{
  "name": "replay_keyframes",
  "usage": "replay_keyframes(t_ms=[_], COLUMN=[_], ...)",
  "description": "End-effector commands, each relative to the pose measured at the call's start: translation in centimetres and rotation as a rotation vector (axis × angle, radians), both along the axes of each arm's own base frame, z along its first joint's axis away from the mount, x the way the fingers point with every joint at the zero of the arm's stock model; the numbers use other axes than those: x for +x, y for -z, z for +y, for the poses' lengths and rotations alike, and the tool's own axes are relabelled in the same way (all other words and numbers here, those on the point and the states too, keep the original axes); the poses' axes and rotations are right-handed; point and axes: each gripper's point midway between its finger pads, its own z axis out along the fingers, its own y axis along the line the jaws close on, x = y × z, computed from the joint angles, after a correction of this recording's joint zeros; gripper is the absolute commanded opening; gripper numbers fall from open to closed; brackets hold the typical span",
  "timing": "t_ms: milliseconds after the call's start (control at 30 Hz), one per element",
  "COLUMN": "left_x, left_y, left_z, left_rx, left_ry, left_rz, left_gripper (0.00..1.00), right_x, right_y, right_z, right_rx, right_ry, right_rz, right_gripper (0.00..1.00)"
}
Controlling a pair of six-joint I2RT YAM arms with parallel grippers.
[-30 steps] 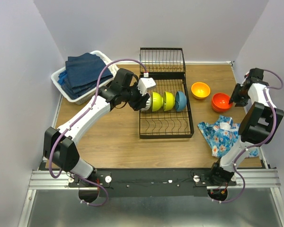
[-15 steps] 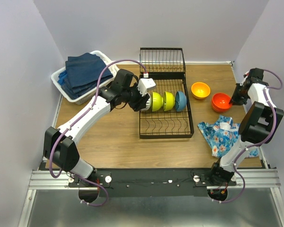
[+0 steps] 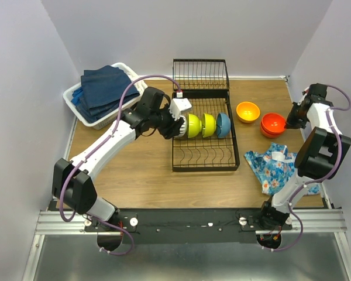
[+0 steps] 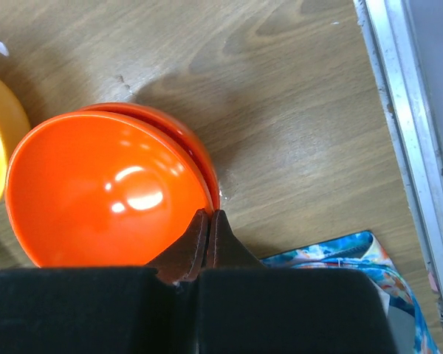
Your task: Load the bowls into the dish rack
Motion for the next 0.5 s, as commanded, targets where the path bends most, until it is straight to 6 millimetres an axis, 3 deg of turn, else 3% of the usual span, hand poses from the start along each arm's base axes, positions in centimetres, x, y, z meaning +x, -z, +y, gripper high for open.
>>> replay_keyframes(t_ms=[0, 200, 300, 367, 400, 433, 467], left_x=[-0.5, -1.2, -2.0, -2.5, -2.4, -2.6, -2.7], left_y=[-2.4, -3.6, -3.9, -4.2, -3.5, -3.8, -3.5], left_z=[0.1, 0.6, 1.1, 1.7, 2.3, 2.7, 3.2], left_rx=[-0.045, -0.062, -0.060, -0.057, -0.040, -0.040, -0.027], left_ry=[0.008, 0.009, 0.016, 0.014, -0.018, -0.034, -0.052], left_rz=[-0.067, -0.100, -0.114, -0.133, -0.127, -0.144, -0.146], left_gripper=[0.58, 0.58, 0.58, 0.59, 0.61, 0.62, 0.62], right_x=[0.1, -1.3, -2.3, -2.8, -3.0, -3.3, -3.9], right_y=[-5.4, -8.3, -9.6, -11.4, -12.0, -12.2, -13.5], right_z=[0.0, 1.4, 3.7, 6.9, 8.4, 12.2, 14.3], right_rx=[-0.029, -0.011, 0.046, 0.093, 0.097, 0.092, 0.074], right_ry=[0.018, -0.001, -0.067, -0.163, -0.222, -0.328, -0.392], right_rz=[-0.114, -0.170, -0.210, -0.264, -0.282, -0.282, -0.318], right_gripper=[0.01, 0.01, 0.01, 0.01, 0.01, 0.01, 0.01])
